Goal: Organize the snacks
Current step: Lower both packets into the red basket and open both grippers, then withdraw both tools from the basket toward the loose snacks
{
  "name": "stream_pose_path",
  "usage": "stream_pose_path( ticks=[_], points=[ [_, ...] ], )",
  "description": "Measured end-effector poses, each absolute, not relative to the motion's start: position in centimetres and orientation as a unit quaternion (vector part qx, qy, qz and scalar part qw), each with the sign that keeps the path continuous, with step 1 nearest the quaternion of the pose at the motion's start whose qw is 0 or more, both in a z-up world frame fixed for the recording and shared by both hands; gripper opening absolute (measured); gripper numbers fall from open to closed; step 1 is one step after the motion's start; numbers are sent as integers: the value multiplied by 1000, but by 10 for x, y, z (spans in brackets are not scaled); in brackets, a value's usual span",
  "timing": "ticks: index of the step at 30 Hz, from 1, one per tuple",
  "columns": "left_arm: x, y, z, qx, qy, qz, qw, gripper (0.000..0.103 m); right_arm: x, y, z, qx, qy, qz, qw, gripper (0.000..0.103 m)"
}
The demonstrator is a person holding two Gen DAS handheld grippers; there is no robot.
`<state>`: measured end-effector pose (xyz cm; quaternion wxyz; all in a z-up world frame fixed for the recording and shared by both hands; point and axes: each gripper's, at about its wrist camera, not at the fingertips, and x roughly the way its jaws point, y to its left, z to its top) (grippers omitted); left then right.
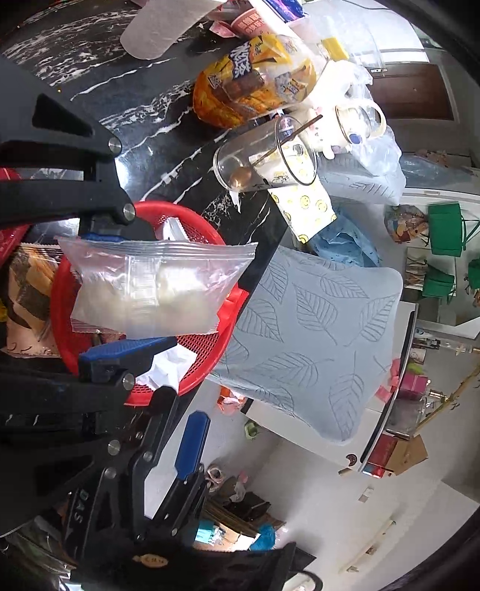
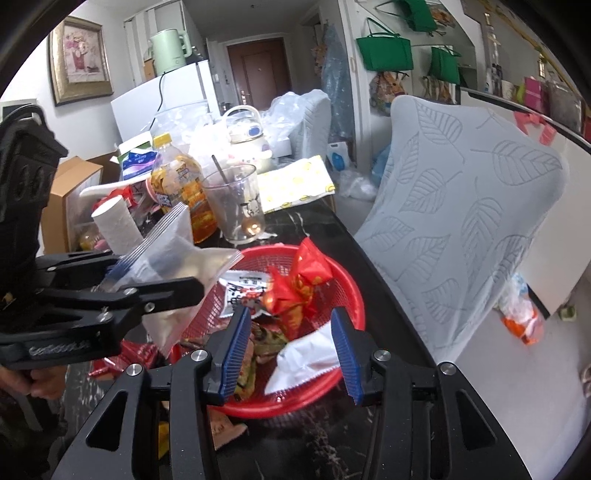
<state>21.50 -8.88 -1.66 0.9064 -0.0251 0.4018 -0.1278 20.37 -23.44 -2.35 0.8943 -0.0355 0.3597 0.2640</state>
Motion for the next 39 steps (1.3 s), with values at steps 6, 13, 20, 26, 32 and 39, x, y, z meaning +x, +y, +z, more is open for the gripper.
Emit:
stream_pose_path(
  ticks=[6, 13, 20, 26, 32, 39],
  points=[
    [226, -95, -21, -16, 401, -111, 909, 39, 206, -244, -27, -25, 364, 263, 893, 45],
    [239, -94, -35, -20, 437, -93, 894, 48, 207, -251, -28, -13, 366, 265, 892, 45],
    [235, -92, -33, -11, 433, -69, 899, 78, 202, -254, -28, -9, 368, 264, 892, 45],
    [225, -92, -20, -8, 413, -69, 908, 78, 195, -252, -25, -10, 366, 267, 891, 45],
    [214, -87, -4, -19, 397, -76, 915, 78, 188, -251, -14, -16, 357, 267, 895, 45],
    [192, -84, 22, -19, 371, -82, 925, 78, 171, -246, 8, -22, 334, 265, 904, 45]
  ],
)
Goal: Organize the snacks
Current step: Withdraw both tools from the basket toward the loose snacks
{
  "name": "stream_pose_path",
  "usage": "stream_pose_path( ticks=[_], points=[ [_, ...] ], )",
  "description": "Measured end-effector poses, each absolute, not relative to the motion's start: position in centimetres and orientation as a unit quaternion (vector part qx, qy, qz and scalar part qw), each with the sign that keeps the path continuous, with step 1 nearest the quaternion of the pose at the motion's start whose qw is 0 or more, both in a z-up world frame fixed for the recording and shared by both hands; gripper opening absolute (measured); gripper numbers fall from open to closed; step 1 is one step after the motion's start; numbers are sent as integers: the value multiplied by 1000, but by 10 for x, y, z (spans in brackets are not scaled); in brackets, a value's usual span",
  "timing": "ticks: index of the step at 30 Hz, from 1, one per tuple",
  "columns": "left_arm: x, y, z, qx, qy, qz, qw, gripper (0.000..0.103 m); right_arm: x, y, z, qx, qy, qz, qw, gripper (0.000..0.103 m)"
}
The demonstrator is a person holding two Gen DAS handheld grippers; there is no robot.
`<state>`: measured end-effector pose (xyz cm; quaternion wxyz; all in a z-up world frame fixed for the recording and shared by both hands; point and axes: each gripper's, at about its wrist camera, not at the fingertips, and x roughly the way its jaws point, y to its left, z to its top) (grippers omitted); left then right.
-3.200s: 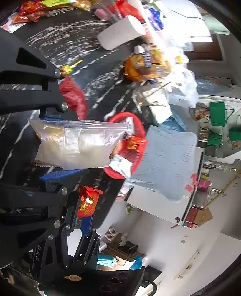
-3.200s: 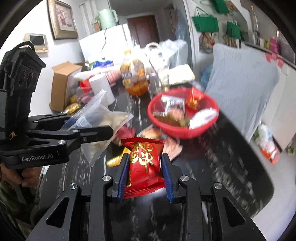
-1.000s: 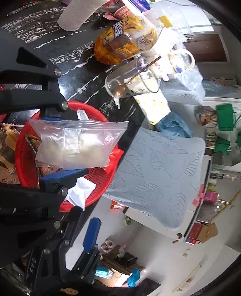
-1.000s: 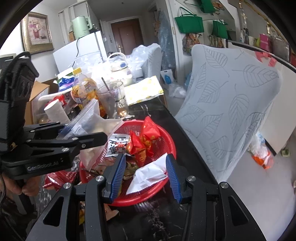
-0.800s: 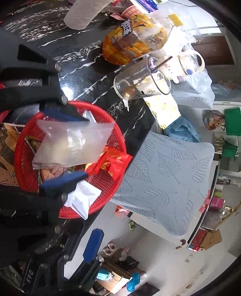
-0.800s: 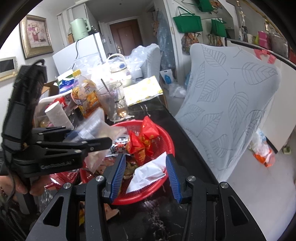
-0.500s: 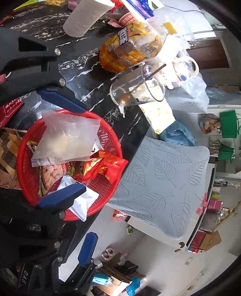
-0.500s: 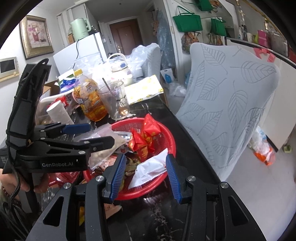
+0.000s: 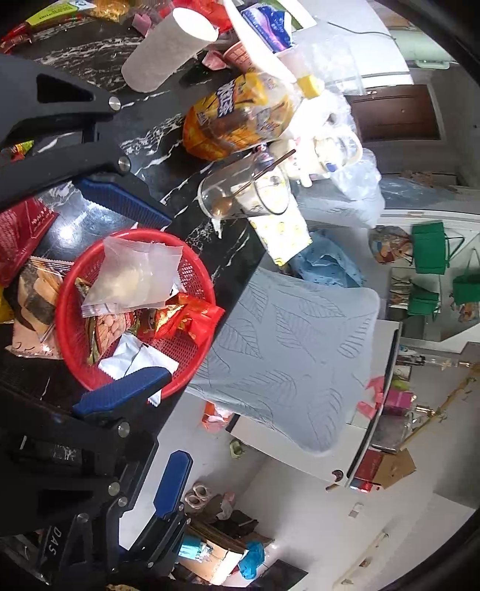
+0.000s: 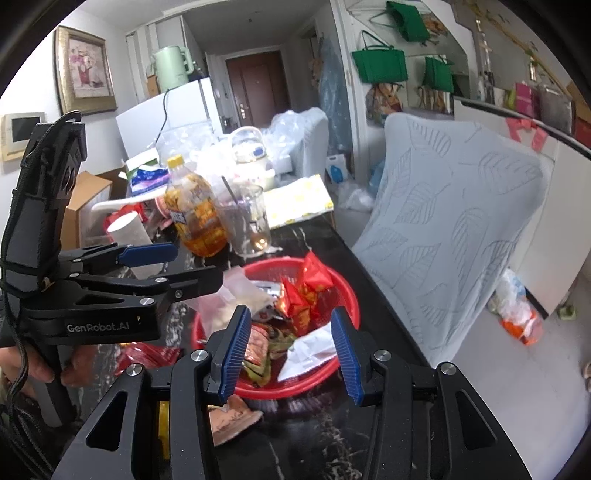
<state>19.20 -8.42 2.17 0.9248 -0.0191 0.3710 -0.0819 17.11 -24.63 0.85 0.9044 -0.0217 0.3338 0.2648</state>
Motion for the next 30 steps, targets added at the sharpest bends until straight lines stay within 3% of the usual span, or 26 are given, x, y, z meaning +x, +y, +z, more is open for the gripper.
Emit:
stream_pose_path(
  ticks=[12, 15, 19, 22, 30],
  points=[
    [136, -83, 64, -2, 321, -88, 943, 78, 127, -240, 43, -33, 295, 264, 918, 45],
    [121, -83, 71, -2, 312, -92, 946, 78, 115, -240, 49, -34, 287, 262, 921, 54],
    [101, -84, 75, 1, 306, -95, 947, 78, 97, -241, 53, -27, 283, 256, 924, 57],
    [87, -85, 76, 6, 306, -98, 947, 78, 84, -242, 54, -26, 280, 252, 926, 68],
    [48, -81, 68, 8, 317, -107, 942, 78, 50, -241, 48, -18, 288, 239, 927, 72]
  ],
)
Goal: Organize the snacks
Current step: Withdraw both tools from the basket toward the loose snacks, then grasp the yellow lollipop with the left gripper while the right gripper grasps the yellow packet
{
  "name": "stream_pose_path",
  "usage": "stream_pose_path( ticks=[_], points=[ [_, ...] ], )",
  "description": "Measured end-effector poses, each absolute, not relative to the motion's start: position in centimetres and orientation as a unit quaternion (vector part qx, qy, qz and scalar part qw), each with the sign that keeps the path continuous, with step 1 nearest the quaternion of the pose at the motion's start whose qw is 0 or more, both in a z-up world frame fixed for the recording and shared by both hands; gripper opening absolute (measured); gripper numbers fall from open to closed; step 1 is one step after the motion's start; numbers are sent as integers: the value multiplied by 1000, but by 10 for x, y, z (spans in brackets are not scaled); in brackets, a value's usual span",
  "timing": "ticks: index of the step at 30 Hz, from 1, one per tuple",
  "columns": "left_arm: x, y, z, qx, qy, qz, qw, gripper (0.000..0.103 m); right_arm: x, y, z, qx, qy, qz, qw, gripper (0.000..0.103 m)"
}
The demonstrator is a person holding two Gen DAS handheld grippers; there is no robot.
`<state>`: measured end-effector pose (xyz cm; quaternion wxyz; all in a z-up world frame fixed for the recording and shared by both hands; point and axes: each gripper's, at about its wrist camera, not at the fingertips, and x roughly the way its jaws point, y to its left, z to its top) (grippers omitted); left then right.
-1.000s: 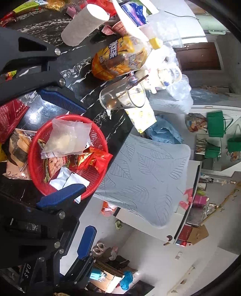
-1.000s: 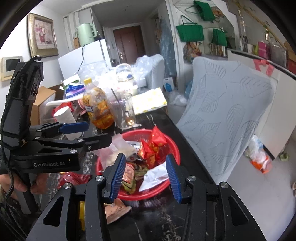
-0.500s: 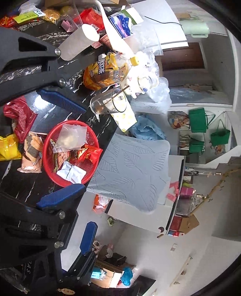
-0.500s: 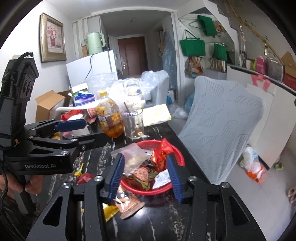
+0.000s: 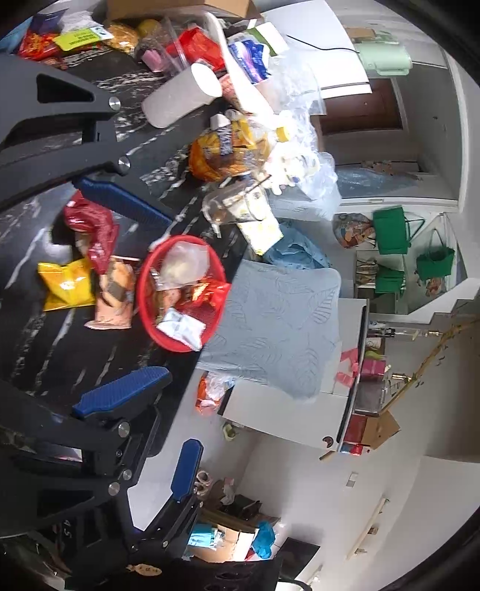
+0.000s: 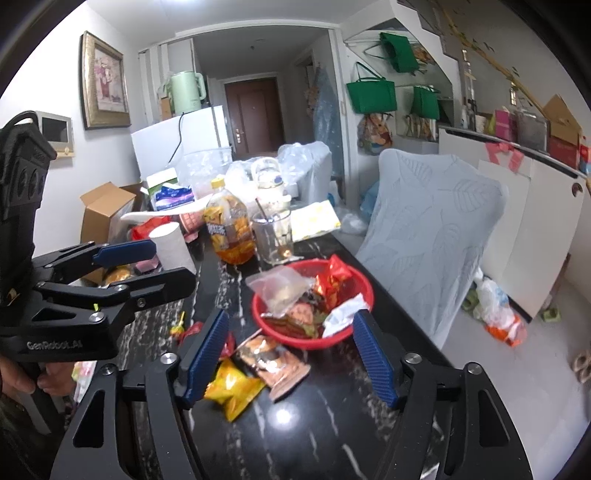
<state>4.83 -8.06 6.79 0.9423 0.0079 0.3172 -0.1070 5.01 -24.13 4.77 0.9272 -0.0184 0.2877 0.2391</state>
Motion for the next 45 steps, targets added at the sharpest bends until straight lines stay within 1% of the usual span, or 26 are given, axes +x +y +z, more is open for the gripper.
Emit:
stream_pose_path(
  ticks=[7, 22, 32, 45],
  points=[
    [24, -69, 53, 9, 325, -93, 941, 78, 27, -232, 34, -19, 299, 240, 923, 73],
    [-1, -36, 13, -17, 364, -68, 929, 78, 8, -196, -15, -24, 361, 270, 892, 73],
    [-3, -4, -3, -43, 367, -41, 928, 78, 20, -168, -36, -29, 390, 296, 872, 73],
    [24, 25, -31, -56, 390, -9, 919, 78, 55, -146, -70, -15, 439, 298, 848, 73]
  ],
)
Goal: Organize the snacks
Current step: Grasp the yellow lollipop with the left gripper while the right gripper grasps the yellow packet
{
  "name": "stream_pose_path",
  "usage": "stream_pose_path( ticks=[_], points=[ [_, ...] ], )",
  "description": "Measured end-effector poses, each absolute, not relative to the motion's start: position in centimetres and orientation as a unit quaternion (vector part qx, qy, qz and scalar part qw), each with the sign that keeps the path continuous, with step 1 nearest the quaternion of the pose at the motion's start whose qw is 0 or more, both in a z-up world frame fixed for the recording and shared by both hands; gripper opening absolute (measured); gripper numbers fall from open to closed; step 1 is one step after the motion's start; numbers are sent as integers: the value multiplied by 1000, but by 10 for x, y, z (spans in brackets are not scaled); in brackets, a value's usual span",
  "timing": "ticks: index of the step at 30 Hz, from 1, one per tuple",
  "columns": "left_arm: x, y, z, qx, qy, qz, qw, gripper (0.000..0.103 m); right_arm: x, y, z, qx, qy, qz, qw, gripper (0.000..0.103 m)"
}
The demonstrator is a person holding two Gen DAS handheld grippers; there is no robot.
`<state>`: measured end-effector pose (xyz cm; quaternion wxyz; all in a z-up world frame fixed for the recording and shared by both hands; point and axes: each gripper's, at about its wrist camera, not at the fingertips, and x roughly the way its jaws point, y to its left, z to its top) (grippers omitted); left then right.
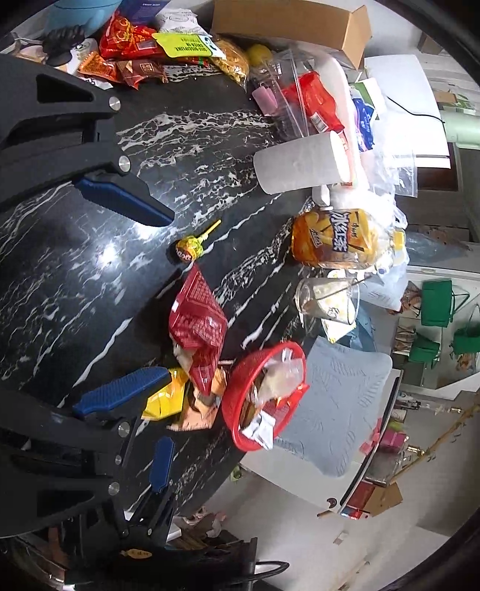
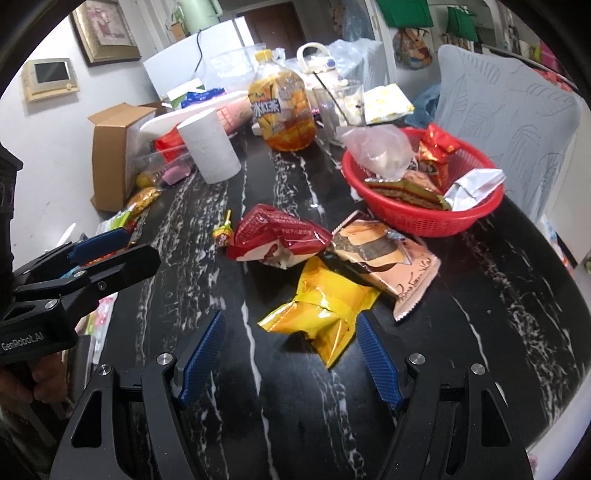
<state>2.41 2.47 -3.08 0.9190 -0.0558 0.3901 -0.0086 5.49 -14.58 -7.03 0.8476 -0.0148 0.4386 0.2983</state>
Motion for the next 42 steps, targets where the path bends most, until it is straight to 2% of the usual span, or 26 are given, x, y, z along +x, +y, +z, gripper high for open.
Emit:
stream_pose_path(
  ticks=[12, 16, 19, 20, 22, 25, 27, 29, 31, 42],
  points=[
    [58, 44, -65, -62, 414, 11, 908, 77, 84, -131, -98, -32, 473, 269, 838, 73],
    [68, 50, -72, -62, 422, 11, 905, 68, 92, -125, -105, -36, 482, 270, 833, 73],
    [78, 54, -78, -55, 427, 12, 903, 66, 97, -121, -110, -44, 484, 267, 832, 72],
    [80, 54, -79, -53, 428, 13, 902, 65, 97, -120, -110, -48, 481, 266, 834, 64],
    [88, 56, -83, -49, 432, 14, 901, 56, 99, -119, -111, -58, 472, 260, 840, 56],
    [98, 56, -90, -46, 438, 19, 898, 53, 101, -121, -112, -56, 471, 266, 839, 54],
    [103, 57, -95, -53, 446, 17, 894, 42, 102, -121, -112, -55, 470, 268, 839, 54],
    [106, 57, -100, -54, 452, 19, 890, 39, 104, -122, -112, -51, 471, 272, 838, 54],
    [109, 57, -104, -57, 456, 18, 888, 26, 106, -122, -111, -45, 474, 276, 835, 54],
    [85, 52, -102, -70, 464, 14, 883, 23, 102, -125, -110, -42, 476, 280, 832, 52]
  ],
)
